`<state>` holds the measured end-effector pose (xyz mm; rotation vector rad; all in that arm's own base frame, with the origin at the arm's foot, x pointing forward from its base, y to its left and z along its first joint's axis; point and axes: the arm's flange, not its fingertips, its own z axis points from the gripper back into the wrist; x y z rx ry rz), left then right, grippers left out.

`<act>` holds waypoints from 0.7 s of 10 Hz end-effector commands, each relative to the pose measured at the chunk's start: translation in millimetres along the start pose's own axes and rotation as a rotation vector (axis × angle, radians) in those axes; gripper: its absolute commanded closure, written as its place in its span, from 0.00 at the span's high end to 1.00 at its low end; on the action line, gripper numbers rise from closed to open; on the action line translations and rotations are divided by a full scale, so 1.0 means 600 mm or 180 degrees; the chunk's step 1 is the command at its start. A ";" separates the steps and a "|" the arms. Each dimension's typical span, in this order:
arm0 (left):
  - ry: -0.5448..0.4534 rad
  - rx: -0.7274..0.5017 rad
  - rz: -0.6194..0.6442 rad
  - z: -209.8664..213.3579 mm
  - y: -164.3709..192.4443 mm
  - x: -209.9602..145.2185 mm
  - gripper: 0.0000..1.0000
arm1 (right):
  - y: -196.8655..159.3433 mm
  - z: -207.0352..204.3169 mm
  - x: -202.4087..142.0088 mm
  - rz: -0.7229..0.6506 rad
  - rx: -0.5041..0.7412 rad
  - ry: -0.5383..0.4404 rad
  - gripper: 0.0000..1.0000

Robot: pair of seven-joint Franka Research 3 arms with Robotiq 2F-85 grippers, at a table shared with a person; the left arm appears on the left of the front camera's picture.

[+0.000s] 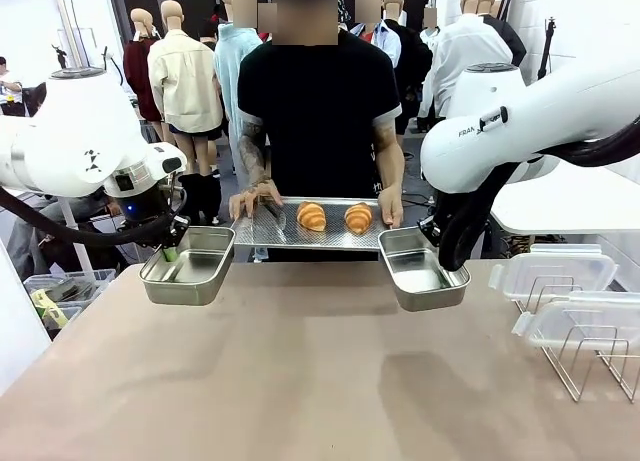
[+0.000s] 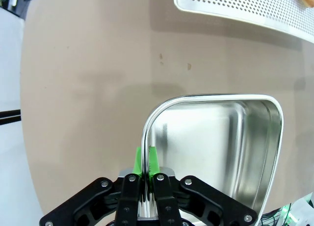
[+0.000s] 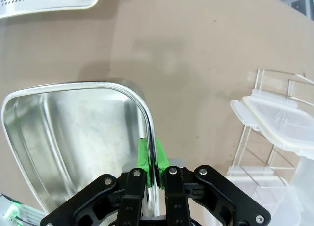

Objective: Place the bread in airtight containers.
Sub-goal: Once an object is inside an Airtight Container , place the container in the center of the table.

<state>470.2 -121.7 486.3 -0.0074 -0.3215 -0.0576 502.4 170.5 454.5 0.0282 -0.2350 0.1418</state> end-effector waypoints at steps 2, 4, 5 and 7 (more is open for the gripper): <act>-0.0078 0.0002 -0.0013 0.003 0.002 0.000 0.00 | 0.000 0.000 0.001 0.0040 0.0051 -0.0059 0.00; -0.0078 0.0002 -0.0013 0.003 0.002 0.000 0.00 | 0.000 0.000 0.001 0.0040 0.0051 -0.0059 0.00; -0.0078 0.0002 -0.0013 0.003 0.002 0.000 0.00 | 0.000 0.000 0.001 0.0040 0.0051 -0.0059 0.00; -0.0078 0.0002 -0.0013 0.003 0.002 0.000 0.00 | 0.000 0.000 0.001 0.0040 0.0051 -0.0059 0.00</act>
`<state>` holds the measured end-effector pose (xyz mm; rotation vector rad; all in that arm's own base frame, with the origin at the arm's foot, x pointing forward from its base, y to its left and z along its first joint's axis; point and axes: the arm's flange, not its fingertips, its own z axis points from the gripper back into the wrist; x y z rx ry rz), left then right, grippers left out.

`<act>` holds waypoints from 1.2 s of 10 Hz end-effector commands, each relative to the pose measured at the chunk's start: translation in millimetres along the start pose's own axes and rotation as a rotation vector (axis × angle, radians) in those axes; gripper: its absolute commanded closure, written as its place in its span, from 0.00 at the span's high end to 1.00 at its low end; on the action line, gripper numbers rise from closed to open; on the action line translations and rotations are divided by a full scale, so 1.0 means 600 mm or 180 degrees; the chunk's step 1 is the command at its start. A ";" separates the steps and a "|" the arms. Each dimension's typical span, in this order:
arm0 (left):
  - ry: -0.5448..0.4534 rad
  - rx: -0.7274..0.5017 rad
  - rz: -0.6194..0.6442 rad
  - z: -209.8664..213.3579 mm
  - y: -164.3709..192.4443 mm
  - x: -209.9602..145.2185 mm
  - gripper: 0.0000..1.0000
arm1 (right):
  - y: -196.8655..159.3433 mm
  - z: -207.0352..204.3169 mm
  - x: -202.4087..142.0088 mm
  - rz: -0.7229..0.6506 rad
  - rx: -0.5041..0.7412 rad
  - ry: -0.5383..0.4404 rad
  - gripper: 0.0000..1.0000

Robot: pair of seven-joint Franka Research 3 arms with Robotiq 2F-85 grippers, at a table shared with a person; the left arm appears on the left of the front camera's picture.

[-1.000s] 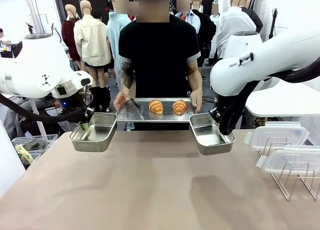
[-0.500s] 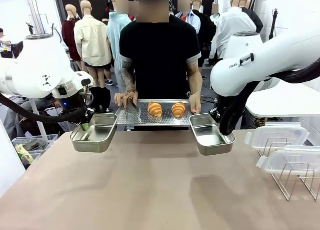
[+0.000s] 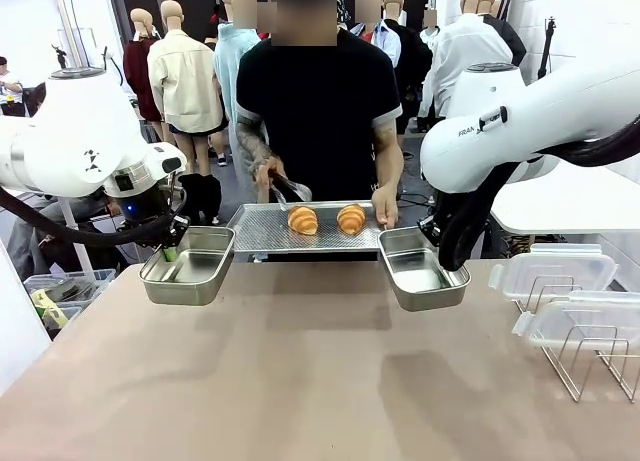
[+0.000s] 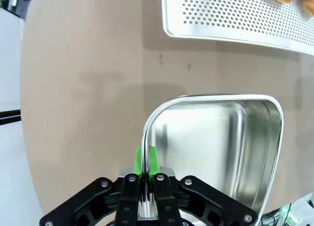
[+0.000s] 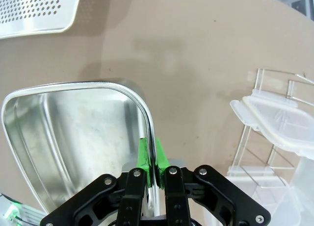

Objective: Place the bread in airtight containers.
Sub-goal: Once an object is inside an Airtight Container , place the container in the center of the table.

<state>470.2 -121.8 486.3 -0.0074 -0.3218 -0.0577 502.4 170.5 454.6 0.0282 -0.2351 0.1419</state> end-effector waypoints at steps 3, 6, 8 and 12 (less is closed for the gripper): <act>-0.0077 0.0002 -0.0013 0.003 0.002 0.000 0.00 | 0.000 0.000 0.001 0.0039 0.0050 -0.0059 0.00; -0.0077 0.0002 -0.0013 0.003 0.002 0.000 0.00 | 0.000 0.000 0.001 0.0039 0.0050 -0.0059 0.00; -0.0077 0.0002 -0.0013 0.003 0.002 0.000 0.00 | 0.000 0.000 0.001 0.0039 0.0050 -0.0059 0.00; -0.0077 0.0002 -0.0013 0.003 0.002 0.000 0.00 | 0.000 0.000 0.001 0.0039 0.0050 -0.0059 0.00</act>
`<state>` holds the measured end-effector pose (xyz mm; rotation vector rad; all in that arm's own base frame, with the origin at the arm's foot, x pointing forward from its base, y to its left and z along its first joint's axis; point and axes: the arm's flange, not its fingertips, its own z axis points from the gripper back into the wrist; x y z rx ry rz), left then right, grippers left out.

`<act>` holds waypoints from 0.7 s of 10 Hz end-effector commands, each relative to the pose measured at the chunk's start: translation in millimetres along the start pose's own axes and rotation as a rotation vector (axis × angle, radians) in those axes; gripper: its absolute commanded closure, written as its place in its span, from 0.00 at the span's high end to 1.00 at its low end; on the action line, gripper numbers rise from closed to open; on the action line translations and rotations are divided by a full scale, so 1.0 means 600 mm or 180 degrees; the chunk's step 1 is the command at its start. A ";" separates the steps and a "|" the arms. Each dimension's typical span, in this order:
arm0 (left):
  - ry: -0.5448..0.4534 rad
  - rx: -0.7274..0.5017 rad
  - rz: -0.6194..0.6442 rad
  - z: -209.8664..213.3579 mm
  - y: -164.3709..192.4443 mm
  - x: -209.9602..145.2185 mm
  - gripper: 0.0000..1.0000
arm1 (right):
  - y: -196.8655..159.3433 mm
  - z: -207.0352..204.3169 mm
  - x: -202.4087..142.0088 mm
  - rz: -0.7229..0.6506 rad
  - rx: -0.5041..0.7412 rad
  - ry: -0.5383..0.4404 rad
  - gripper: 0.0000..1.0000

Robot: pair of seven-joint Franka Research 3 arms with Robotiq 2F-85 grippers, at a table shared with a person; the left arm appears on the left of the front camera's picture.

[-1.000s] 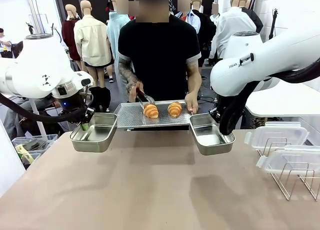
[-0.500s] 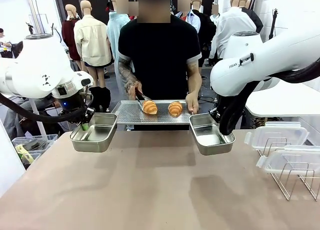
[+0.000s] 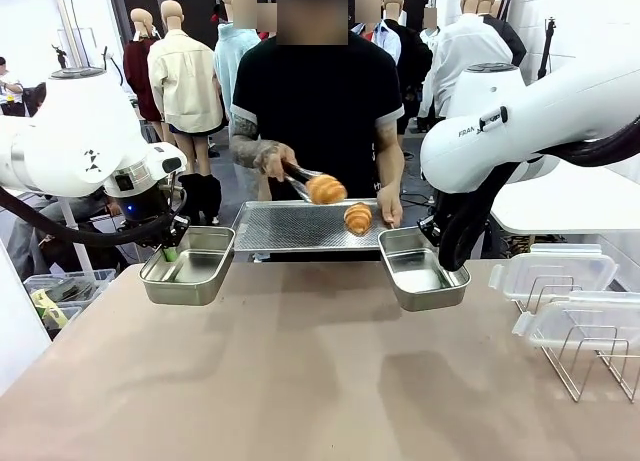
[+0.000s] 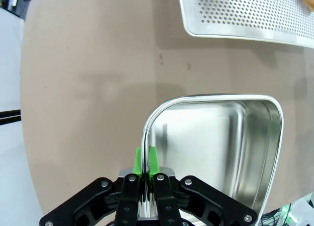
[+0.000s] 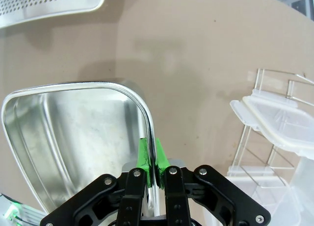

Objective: Place the bread in airtight containers.
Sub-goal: Once an object is inside an Airtight Container , place the container in the center of the table.

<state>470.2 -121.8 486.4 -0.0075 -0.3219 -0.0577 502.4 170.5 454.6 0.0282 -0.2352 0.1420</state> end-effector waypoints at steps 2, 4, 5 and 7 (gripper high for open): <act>-0.0077 0.0002 -0.0013 0.003 0.002 0.000 0.00 | 0.000 0.000 0.001 0.0039 0.0050 -0.0059 0.00; -0.0077 0.0002 -0.0013 0.003 0.002 0.000 0.00 | 0.000 0.000 0.001 0.0039 0.0050 -0.0059 0.00; -0.0077 0.0002 -0.0013 0.003 0.002 0.000 0.00 | 0.000 0.000 0.001 0.0039 0.0050 -0.0059 0.00; -0.0077 0.0002 -0.0013 0.003 0.002 0.000 0.00 | 0.000 0.000 0.001 0.0039 0.0050 -0.0059 0.00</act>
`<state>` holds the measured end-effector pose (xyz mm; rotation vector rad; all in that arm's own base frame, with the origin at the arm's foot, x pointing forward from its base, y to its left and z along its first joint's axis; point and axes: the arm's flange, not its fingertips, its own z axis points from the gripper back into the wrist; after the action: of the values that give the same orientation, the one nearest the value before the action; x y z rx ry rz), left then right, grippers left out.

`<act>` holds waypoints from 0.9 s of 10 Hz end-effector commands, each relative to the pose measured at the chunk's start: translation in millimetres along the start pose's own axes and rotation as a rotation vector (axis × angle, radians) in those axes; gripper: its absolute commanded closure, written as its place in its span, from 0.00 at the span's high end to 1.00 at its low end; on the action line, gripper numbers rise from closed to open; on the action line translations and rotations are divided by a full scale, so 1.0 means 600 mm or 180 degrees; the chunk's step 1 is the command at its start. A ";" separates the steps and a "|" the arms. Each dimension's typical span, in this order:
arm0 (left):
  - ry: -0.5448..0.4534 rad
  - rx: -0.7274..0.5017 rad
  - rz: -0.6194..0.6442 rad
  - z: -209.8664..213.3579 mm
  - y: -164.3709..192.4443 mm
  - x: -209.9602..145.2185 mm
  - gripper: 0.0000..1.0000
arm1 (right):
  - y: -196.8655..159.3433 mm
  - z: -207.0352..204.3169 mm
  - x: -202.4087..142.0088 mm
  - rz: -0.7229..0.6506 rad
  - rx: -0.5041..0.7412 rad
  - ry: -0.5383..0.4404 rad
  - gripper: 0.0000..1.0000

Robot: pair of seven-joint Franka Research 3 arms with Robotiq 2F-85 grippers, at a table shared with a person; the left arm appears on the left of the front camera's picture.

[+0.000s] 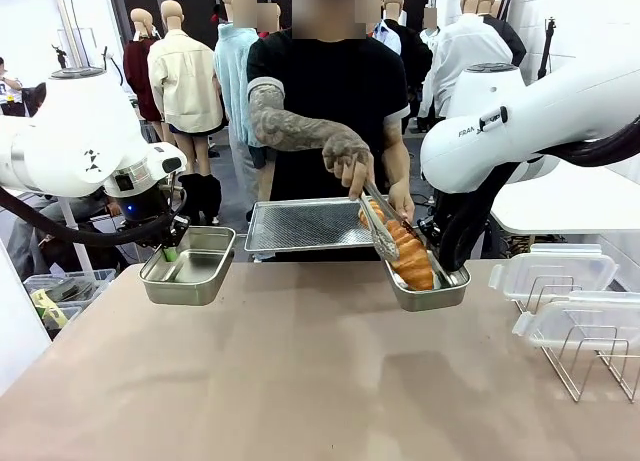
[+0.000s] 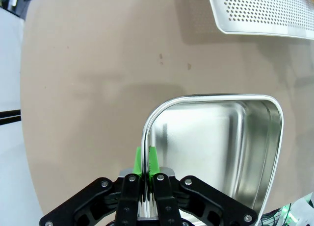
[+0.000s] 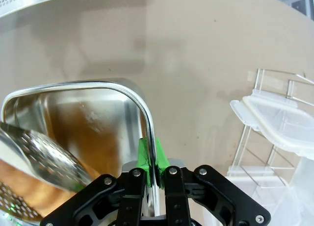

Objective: Place the bread in airtight containers.
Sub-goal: Once an object is inside an Airtight Container , place the container in the center of the table.

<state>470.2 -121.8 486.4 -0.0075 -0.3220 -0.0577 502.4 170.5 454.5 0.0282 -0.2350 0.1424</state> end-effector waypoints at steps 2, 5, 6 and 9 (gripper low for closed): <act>-0.0077 0.0002 -0.0013 0.003 0.002 0.000 0.00 | 0.000 0.000 0.001 0.0038 0.0050 -0.0059 0.00; -0.0077 0.0002 -0.0013 0.003 0.002 0.000 0.00 | 0.000 0.000 0.001 0.0038 0.0050 -0.0059 0.00; -0.0077 0.0002 -0.0013 0.003 0.002 0.000 0.00 | 0.000 0.000 0.001 0.0038 0.0050 -0.0059 0.00; -0.0077 0.0002 -0.0013 0.003 0.002 0.000 0.00 | 0.000 0.000 0.001 0.0038 0.0050 -0.0059 0.00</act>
<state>470.2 -121.8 486.4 -0.0075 -0.3220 -0.0578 502.4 170.6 454.4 0.0282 -0.2349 0.1425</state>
